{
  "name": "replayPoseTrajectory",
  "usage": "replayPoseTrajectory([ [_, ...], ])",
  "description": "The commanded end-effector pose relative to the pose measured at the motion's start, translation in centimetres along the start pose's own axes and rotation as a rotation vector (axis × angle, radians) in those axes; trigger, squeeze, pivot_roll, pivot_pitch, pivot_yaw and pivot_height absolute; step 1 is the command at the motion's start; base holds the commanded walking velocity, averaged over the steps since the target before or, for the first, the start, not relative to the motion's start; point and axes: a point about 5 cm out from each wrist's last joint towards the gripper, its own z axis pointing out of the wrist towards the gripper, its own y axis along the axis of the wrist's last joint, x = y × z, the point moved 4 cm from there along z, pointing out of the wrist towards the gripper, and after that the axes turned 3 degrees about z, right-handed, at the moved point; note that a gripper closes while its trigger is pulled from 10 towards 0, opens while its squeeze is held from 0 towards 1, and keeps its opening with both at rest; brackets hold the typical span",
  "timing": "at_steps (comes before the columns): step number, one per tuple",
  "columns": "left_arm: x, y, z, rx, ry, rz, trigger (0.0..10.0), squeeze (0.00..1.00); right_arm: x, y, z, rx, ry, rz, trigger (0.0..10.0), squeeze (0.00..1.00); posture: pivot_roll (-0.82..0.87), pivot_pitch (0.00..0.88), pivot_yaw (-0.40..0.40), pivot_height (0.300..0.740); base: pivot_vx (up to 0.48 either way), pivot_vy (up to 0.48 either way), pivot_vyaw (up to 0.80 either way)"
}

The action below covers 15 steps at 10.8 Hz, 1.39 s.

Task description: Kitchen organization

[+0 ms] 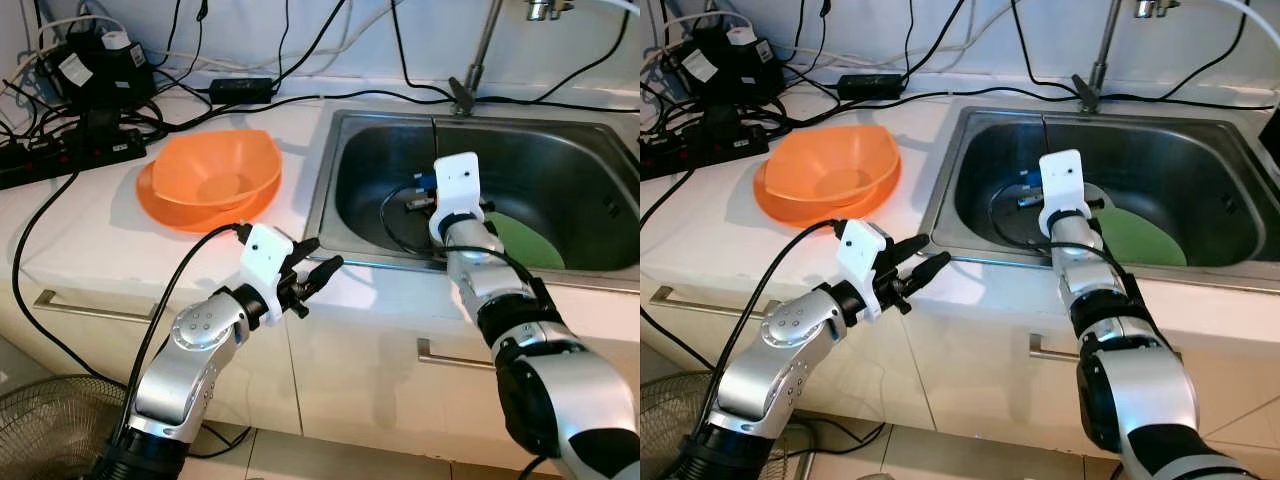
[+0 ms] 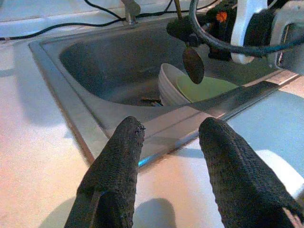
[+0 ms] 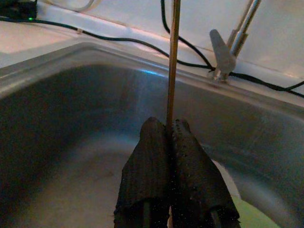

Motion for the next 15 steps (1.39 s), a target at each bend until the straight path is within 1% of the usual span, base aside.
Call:
replayPoseTrajectory([
  [1,-0.3,-0.9,-0.1,0.036,-0.014,-0.009,10.0,0.00,-0.1,0.5,0.3,0.007,0.007,-0.004,10.0,0.00,0.11,0.000,0.043,0.740,0.000,0.000,0.00],
  [3,-0.6,-1.3,0.0,0.045,-0.024,-0.010,10.0,0.00,0.2,0.1,0.3,0.030,0.025,-0.006,10.0,0.00,0.11,0.000,0.045,0.740,0.000,0.000,0.00],
  [5,-0.6,-1.3,0.0,0.045,-0.025,-0.013,10.0,0.00,0.6,-0.3,0.2,0.040,0.044,-0.007,10.0,0.00,0.11,0.000,0.045,0.740,0.000,0.000,0.00],
  [6,-0.5,-1.3,0.1,0.045,-0.024,-0.011,10.0,0.00,0.8,-0.6,0.1,0.048,0.050,-0.004,10.0,0.70,0.11,0.000,0.044,0.740,0.000,0.000,0.00],
  [7,-0.4,-1.2,0.1,0.044,-0.021,-0.009,10.0,0.00,1.1,-0.9,-0.1,0.057,0.060,-0.006,10.0,1.00,0.12,0.000,0.040,0.740,0.000,0.000,0.00],
  [9,-0.3,-1.3,0.2,0.044,-0.015,-0.010,10.0,0.00,0.9,-1.0,0.0,0.062,0.058,-0.011,10.0,0.99,0.12,0.000,0.032,0.740,0.000,0.000,0.00],
  [10,-0.3,-1.2,0.2,0.041,-0.008,-0.011,10.0,0.00,0.9,-0.9,0.0,0.061,0.061,-0.020,10.0,0.39,0.13,0.000,0.030,0.740,0.000,0.000,0.00],
  [11,-0.2,-1.2,0.2,0.040,-0.004,-0.011,10.0,0.00,1.0,-0.8,0.0,0.057,0.061,-0.021,10.0,0.00,0.12,0.000,0.031,0.740,0.000,0.000,0.00],
  [12,-0.2,-1.2,0.2,0.039,-0.001,-0.010,10.0,0.00,1.1,-0.3,0.1,0.031,0.061,-0.017,10.0,0.00,0.12,0.000,0.034,0.740,0.000,0.000,0.00],
  [15,0.5,-0.6,0.5,0.007,0.048,0.000,10.0,0.00,0.8,2.7,0.1,-0.127,0.045,0.035,10.0,0.00,0.11,0.000,0.039,0.740,0.000,0.000,0.00],
])
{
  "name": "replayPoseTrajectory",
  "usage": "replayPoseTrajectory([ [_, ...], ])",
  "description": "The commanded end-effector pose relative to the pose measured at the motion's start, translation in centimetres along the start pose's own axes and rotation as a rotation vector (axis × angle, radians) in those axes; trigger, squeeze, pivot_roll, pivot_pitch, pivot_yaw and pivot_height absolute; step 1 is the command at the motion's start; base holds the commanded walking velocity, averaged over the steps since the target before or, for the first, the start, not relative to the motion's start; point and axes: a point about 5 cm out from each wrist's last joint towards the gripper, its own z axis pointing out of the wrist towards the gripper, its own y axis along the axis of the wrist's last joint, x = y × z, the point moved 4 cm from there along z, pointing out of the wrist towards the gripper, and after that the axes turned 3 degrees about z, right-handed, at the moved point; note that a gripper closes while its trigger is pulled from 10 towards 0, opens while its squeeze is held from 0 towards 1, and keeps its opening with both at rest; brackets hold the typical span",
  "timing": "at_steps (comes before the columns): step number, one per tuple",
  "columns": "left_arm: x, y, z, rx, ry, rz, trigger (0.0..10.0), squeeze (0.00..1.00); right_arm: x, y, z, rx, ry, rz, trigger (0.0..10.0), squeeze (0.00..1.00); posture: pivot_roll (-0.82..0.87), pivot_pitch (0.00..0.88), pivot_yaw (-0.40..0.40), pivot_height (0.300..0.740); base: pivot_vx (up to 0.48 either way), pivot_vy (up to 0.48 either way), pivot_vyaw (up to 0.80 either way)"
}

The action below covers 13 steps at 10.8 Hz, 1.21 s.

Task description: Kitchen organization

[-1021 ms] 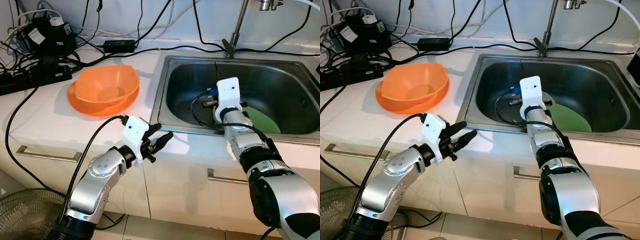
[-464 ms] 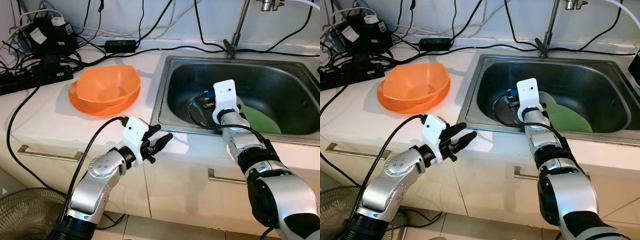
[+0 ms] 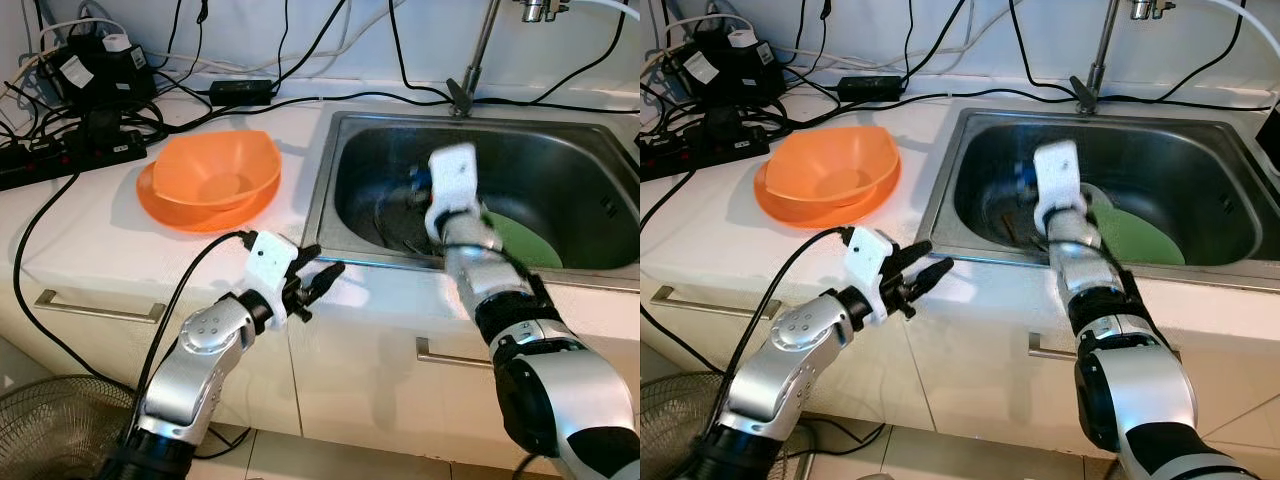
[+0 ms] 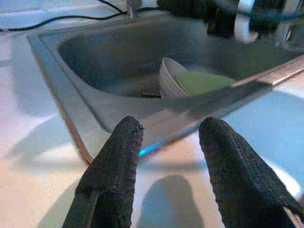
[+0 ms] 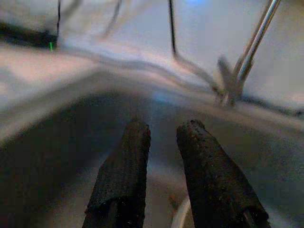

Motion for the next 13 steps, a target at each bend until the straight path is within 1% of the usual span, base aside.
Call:
replayPoseTrajectory([
  [1,0.7,0.3,0.0,-0.007,0.026,0.010,10.0,0.00,0.0,1.0,0.0,-0.048,-0.001,0.025,10.0,0.00,0.10,0.000,0.040,0.740,0.000,0.000,0.00],
  [2,0.7,0.2,0.0,-0.007,0.029,0.010,10.0,0.00,0.1,1.9,-0.4,-0.113,-0.005,0.053,10.0,0.00,0.09,0.000,0.042,0.740,0.000,0.000,0.00],
  [4,0.8,0.1,0.0,-0.008,0.040,0.013,10.0,0.00,0.6,1.9,-1.6,-0.142,-0.006,0.080,10.0,0.00,0.09,0.000,0.044,0.740,0.000,0.000,0.00],
  [5,1.1,0.1,0.1,-0.011,0.056,0.015,10.0,0.00,1.6,0.8,-3.0,-0.143,0.014,0.094,10.0,0.00,0.08,0.000,0.047,0.740,0.000,0.000,0.00],
  [7,1.4,0.2,0.3,-0.021,0.071,0.015,10.0,0.00,1.8,-0.3,-4.3,-0.123,-0.013,0.139,10.0,0.00,0.07,0.000,0.047,0.740,0.000,0.000,0.00],
  [9,1.4,0.3,0.4,-0.027,0.078,0.016,10.0,0.00,2.3,-0.9,-5.1,-0.101,-0.019,0.154,10.0,0.00,0.07,0.000,0.049,0.740,0.000,0.000,0.00],
  [13,2.1,0.6,0.5,-0.056,0.147,0.027,10.0,0.00,2.4,-0.9,-5.2,-0.097,-0.023,0.167,10.0,0.00,0.08,0.000,0.047,0.740,0.000,0.000,0.00],
])
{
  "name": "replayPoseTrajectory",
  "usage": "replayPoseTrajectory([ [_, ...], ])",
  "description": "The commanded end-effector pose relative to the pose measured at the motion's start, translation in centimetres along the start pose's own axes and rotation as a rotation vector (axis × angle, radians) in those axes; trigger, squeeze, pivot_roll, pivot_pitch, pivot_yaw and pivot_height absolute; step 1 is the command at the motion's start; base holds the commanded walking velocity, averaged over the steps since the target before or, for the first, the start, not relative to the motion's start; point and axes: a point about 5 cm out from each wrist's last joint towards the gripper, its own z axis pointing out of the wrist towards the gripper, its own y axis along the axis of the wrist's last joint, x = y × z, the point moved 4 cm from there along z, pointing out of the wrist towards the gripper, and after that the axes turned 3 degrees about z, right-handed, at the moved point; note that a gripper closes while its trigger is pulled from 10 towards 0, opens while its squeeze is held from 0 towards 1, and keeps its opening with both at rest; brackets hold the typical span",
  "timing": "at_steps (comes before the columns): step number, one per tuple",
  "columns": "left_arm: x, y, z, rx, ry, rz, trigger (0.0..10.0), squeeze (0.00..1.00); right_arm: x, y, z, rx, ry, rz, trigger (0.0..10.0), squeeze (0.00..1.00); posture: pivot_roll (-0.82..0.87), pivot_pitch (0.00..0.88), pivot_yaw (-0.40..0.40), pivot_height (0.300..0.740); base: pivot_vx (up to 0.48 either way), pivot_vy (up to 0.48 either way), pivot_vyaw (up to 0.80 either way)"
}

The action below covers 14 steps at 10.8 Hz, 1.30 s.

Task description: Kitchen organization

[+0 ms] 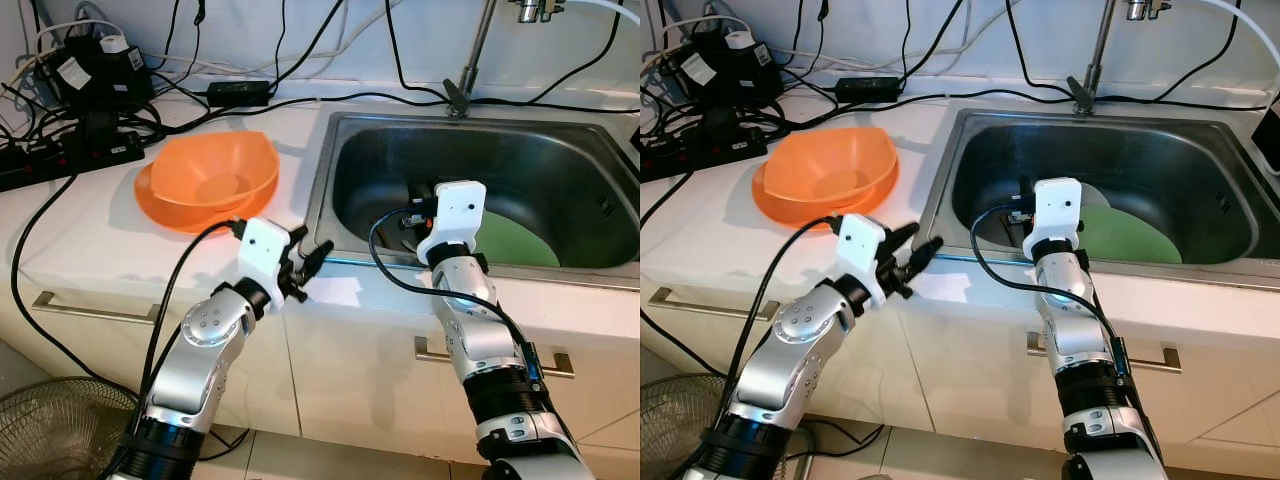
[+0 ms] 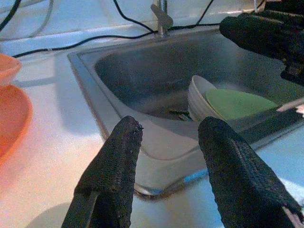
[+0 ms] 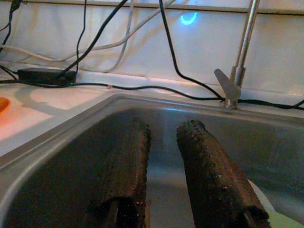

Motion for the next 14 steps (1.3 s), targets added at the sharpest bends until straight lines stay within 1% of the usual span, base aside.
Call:
replayPoseTrajectory([
  [1,0.5,0.0,0.1,0.001,0.023,0.014,10.0,0.00,0.1,0.1,0.0,-0.002,-0.007,0.021,10.0,0.00,0.08,0.000,0.047,0.740,0.000,0.000,0.00],
  [3,0.9,0.6,0.4,-0.027,0.058,0.027,10.0,0.00,0.8,-0.1,-0.1,0.002,0.017,0.024,10.0,0.00,0.08,0.000,0.047,0.740,0.000,0.000,0.00],
  [5,1.9,2.4,0.7,-0.096,0.129,0.064,10.0,0.00,0.8,-0.2,-0.1,0.006,0.013,0.032,10.0,0.00,0.08,0.000,0.047,0.740,0.000,0.000,0.00],
  [6,2.8,3.9,0.6,-0.156,0.194,0.110,10.0,0.00,0.9,-0.3,0.0,0.007,0.012,0.034,10.0,0.00,0.09,0.000,0.048,0.740,0.000,0.000,0.00],
  [7,3.6,5.6,0.4,-0.233,0.254,0.177,10.0,0.00,1.0,-0.3,0.0,0.008,0.012,0.037,10.0,0.00,0.09,0.000,0.049,0.740,0.000,0.000,0.00],
  [8,5.0,8.7,-0.2,-0.337,0.354,0.220,10.0,0.00,1.1,-0.3,0.1,0.006,0.011,0.039,10.0,0.00,0.09,0.000,0.052,0.740,0.000,0.000,0.00],
  [9,6.6,10.1,-0.9,-0.359,0.445,0.219,10.0,0.00,1.1,-0.3,0.1,0.007,0.007,0.043,10.0,0.00,0.10,0.000,0.052,0.740,0.000,0.000,0.00],
  [10,8.1,10.2,-1.4,-0.346,0.509,0.194,10.0,0.00,1.1,-0.3,0.2,0.009,0.005,0.045,10.0,0.00,0.10,0.000,0.053,0.740,0.000,0.000,0.00],
  [11,10.4,9.4,-2.4,-0.278,0.626,0.189,10.0,0.00,1.1,-0.3,0.2,0.009,0.004,0.048,10.0,0.00,0.10,0.000,0.053,0.740,0.000,0.000,0.00],
  [12,12.1,8.7,-3.2,-0.227,0.697,0.155,10.0,0.00,1.2,-0.3,0.2,0.010,0.004,0.051,10.0,0.00,0.11,0.000,0.052,0.740,0.000,0.000,0.00],
  [13,13.6,8.3,-4.0,-0.202,0.764,0.089,10.0,0.00,1.2,-0.4,0.3,0.011,0.005,0.052,10.0,0.00,0.11,0.000,0.052,0.740,0.000,0.000,0.00],
  [14,15.1,7.3,-4.8,-0.140,0.828,0.012,10.0,0.00,1.3,-0.4,0.3,0.012,0.007,0.054,10.0,0.00,0.11,0.000,0.050,0.740,0.000,0.000,0.00],
])
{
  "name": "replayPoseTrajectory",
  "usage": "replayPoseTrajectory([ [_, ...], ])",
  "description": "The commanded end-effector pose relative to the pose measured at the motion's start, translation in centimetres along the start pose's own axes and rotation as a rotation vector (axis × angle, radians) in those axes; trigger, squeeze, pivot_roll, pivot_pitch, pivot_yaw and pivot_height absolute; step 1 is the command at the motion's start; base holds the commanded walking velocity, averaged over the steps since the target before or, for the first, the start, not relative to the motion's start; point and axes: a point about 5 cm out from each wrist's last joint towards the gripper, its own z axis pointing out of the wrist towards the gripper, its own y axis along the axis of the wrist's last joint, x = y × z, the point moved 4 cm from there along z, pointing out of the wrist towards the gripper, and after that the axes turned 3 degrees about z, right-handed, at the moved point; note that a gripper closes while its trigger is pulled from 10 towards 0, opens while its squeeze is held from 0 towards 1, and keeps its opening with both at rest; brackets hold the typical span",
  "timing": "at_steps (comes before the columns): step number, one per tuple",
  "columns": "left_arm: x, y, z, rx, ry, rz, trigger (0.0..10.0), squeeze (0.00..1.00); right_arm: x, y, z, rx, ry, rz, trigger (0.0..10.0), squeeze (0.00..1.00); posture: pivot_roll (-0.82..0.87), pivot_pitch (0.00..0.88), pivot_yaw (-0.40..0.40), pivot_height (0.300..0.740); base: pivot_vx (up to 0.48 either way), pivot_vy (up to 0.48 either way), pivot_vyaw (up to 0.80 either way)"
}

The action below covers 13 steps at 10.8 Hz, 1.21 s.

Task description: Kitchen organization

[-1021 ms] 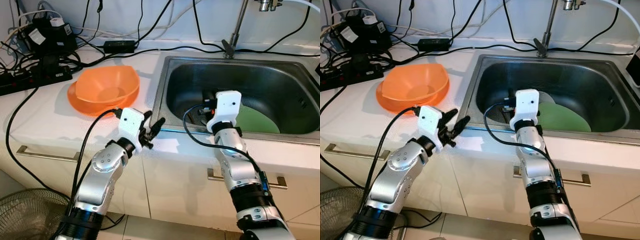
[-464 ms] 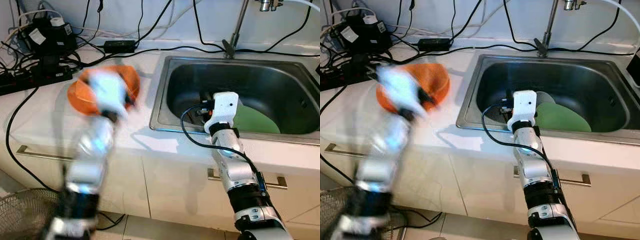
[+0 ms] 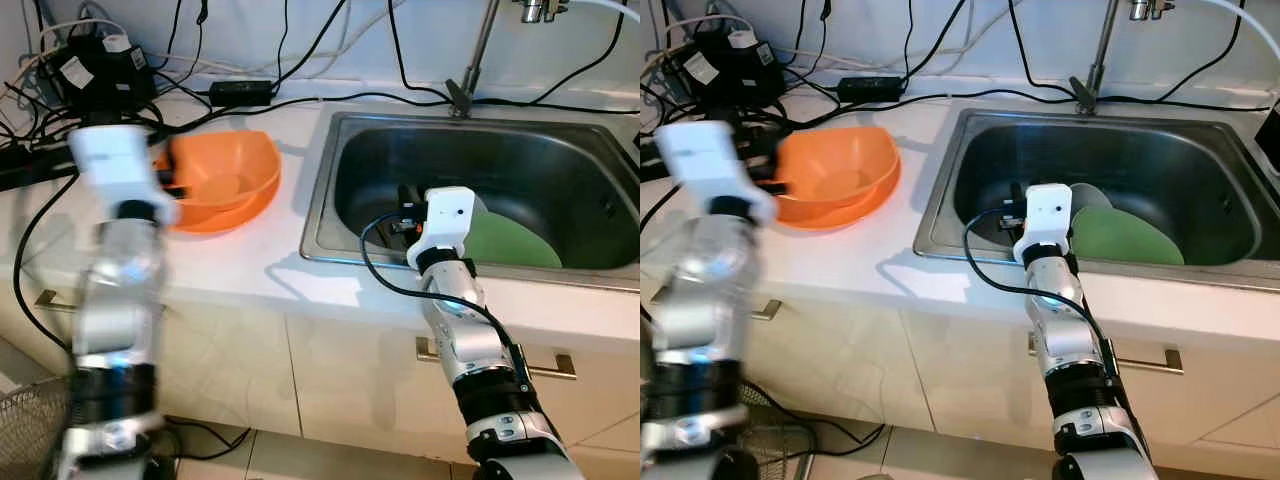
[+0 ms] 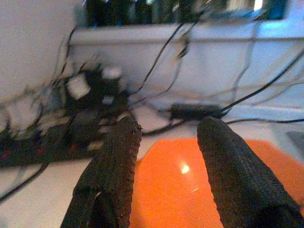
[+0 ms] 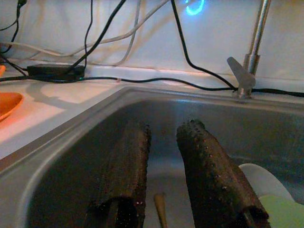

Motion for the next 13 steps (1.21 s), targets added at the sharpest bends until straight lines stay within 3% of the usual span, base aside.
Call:
replayPoseTrajectory([
  [1,0.9,-0.5,0.4,0.054,0.018,-0.063,10.0,1.00,0.3,0.5,0.4,-0.015,-0.001,0.021,10.0,0.00,0.11,0.000,0.051,0.740,0.000,0.000,0.00],
  [5,3.0,-0.5,0.8,0.206,0.051,-0.131,10.0,1.00,0.5,0.4,0.4,-0.013,0.004,0.026,10.0,0.00,0.12,0.000,0.049,0.740,0.000,0.000,0.00],
  [6,2.9,-0.6,1.0,0.246,0.024,-0.167,10.0,1.00,0.6,0.4,0.4,-0.014,0.005,0.027,10.0,0.00,0.12,0.000,0.049,0.740,0.000,0.000,0.00],
  [7,1.8,-0.7,1.0,0.308,-0.079,-0.187,10.0,1.00,0.6,0.4,0.5,-0.014,0.004,0.029,10.0,0.00,0.12,0.000,0.052,0.740,0.000,0.000,0.00],
  [8,1.9,-1.0,1.1,0.335,-0.071,-0.200,10.0,0.00,0.6,0.4,0.5,-0.015,0.004,0.030,10.0,0.00,0.12,0.000,0.055,0.740,0.000,0.000,0.00],
  [13,1.7,-3.9,1.4,0.472,-0.064,-0.256,10.0,0.00,0.6,0.5,0.5,-0.019,0.001,0.029,10.0,0.00,0.11,0.000,0.067,0.740,0.000,0.000,0.00],
])
